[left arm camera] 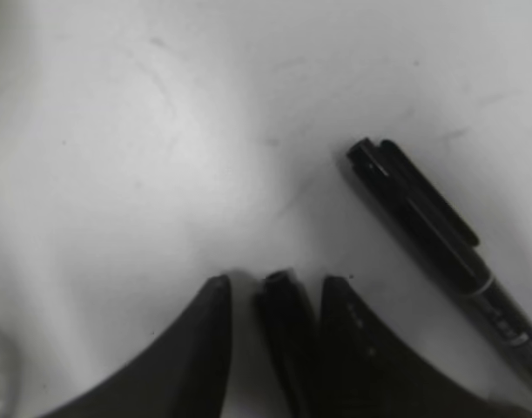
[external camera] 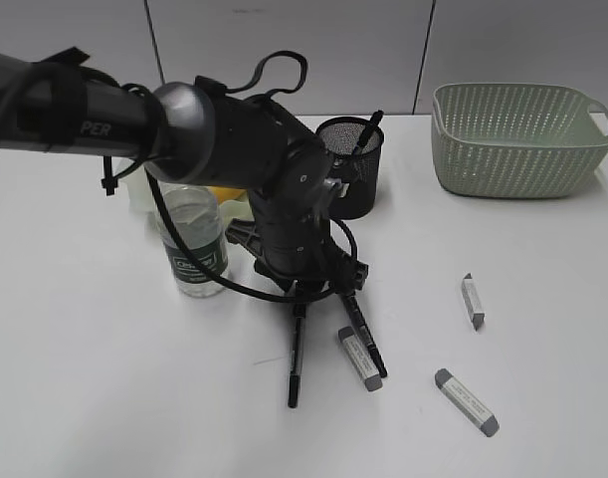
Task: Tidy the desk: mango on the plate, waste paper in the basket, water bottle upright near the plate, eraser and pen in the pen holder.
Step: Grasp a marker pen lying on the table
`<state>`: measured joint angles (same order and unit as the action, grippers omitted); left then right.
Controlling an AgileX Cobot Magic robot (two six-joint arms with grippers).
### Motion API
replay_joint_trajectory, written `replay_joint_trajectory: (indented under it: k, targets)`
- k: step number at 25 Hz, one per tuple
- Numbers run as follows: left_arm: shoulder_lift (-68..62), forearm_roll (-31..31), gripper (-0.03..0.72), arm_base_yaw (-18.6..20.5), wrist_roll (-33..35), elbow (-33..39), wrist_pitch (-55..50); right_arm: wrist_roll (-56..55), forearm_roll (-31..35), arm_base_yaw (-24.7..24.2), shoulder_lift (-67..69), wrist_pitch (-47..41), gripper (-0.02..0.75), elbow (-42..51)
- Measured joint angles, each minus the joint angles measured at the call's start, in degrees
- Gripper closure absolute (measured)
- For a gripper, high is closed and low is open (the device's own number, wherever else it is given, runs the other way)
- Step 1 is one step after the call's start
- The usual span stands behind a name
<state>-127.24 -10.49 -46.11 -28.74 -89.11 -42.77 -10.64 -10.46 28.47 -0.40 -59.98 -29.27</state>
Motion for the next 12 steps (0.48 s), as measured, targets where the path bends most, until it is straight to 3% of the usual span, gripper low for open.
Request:
replay_joint_trajectory:
  k: [3, 12]
  targets:
    - [0.0, 0.5, 0.573, 0.0, 0.0, 0.0, 0.0, 0.0, 0.0, 0.0, 0.0, 0.0, 0.318, 0.0]
    - [3.9, -2.5, 0.645, 0.0, 0.0, 0.1, 6.4, 0.0, 0.0, 0.0, 0.0, 0.0, 0.318, 0.0]
